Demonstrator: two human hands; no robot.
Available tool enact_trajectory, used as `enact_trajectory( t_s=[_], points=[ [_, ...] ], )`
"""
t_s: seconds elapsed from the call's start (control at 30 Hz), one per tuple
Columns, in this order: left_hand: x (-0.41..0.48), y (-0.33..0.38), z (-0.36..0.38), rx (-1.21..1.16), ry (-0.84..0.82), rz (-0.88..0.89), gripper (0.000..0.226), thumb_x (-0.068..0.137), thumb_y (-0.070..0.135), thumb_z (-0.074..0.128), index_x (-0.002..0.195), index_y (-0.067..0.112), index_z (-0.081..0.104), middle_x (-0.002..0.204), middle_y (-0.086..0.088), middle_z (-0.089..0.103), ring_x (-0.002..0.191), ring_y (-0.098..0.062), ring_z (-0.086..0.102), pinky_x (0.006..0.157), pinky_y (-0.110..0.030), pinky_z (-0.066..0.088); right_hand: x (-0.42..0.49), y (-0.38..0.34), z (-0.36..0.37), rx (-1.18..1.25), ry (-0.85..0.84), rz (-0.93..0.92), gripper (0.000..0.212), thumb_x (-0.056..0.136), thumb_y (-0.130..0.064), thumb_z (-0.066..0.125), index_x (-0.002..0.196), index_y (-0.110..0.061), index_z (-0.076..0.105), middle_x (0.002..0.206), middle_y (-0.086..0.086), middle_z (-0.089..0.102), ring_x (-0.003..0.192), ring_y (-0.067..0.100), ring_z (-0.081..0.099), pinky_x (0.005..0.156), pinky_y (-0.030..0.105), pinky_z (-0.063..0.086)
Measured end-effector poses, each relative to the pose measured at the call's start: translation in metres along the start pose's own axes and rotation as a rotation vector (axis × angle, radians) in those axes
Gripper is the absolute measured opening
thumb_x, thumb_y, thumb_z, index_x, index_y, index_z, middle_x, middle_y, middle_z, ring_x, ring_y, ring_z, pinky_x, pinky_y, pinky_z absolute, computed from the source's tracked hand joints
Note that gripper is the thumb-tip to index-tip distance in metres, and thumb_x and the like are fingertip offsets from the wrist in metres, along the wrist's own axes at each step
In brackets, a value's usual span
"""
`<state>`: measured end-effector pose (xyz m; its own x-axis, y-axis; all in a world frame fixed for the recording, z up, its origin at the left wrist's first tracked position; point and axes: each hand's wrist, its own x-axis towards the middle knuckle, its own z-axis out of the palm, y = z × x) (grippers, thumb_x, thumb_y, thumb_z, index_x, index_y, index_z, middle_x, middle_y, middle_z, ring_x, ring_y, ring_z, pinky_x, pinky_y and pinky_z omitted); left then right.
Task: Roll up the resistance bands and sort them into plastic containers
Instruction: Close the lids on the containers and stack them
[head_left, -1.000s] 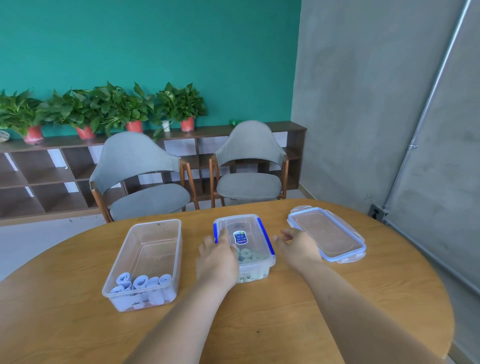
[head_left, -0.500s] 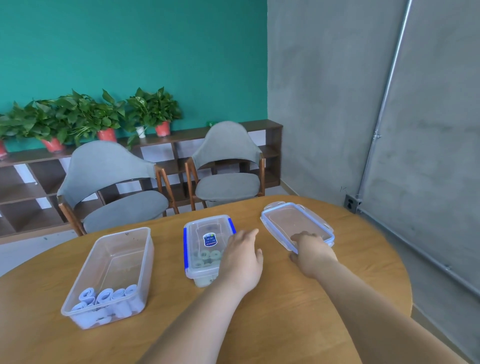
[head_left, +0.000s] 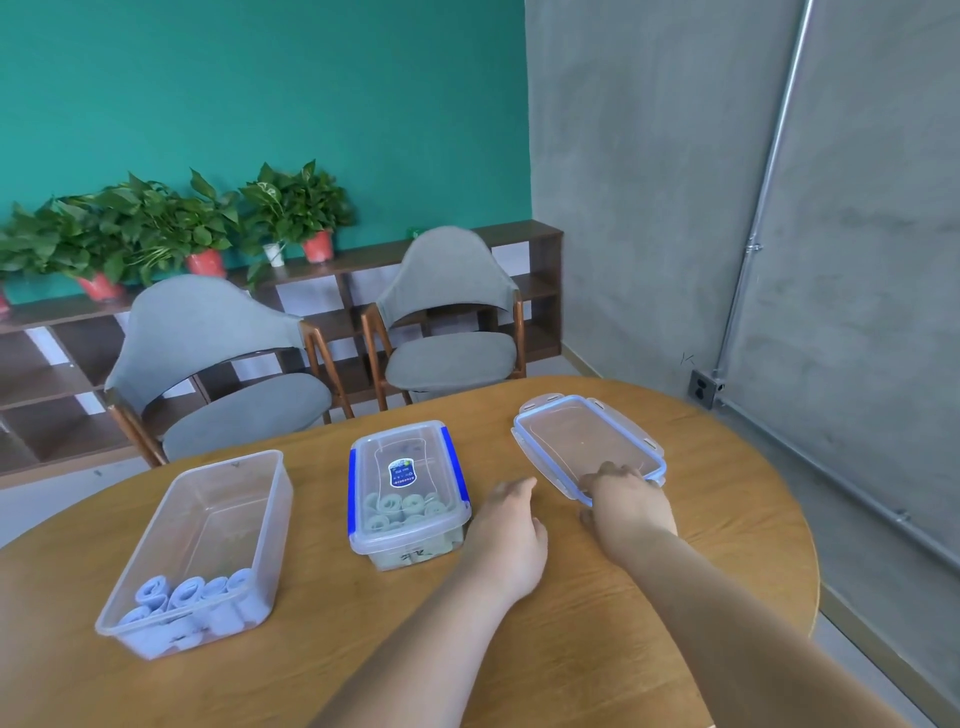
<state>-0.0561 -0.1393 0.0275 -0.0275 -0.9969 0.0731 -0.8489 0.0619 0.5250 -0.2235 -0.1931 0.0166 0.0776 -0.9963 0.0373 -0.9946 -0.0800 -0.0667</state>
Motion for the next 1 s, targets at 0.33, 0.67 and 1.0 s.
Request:
enact_trajectory(
  t_s=[0.33,0.67,1.0],
  points=[
    [-0.012,-0.010,0.005,-0.053,-0.047,-0.079,0.055,0.105,0.021,0.050,0.159,0.027,0.041,0.156,0.002,0.048,0.135,-0.016,0.054,0.114,-0.034,0.045,-0.016,-0.008,0.000,-0.153,0.069,-0.120,0.049,0.082,0.004,0.059,0.126,-0.018,0.057,0.112,0.001,0.060,0.109,0.023,0.056,0.094,0.032,0.044],
    [-0.022,0.000,-0.037,-0.301,-0.021,-0.171,0.051,0.104,0.016,0.048,0.155,0.024,0.046,0.141,0.006,0.061,0.125,-0.017,0.060,0.101,-0.027,0.048,-0.026,-0.045,-0.071,0.357,0.395,-0.122,0.034,0.094,-0.016,0.061,0.127,-0.025,0.062,0.113,-0.004,0.063,0.102,0.019,0.061,0.073,0.031,0.046],
    [-0.032,-0.008,-0.093,-0.848,-0.010,-0.348,0.019,0.112,0.034,0.045,0.118,0.022,0.057,0.125,-0.004,0.068,0.089,-0.015,0.075,0.097,-0.041,0.059,-0.065,-0.133,-0.157,1.199,0.531,-0.041,0.024,0.095,-0.014,0.058,0.113,-0.027,0.068,0.089,-0.008,0.068,0.082,0.011,0.064,0.077,0.028,0.052]
  ],
)
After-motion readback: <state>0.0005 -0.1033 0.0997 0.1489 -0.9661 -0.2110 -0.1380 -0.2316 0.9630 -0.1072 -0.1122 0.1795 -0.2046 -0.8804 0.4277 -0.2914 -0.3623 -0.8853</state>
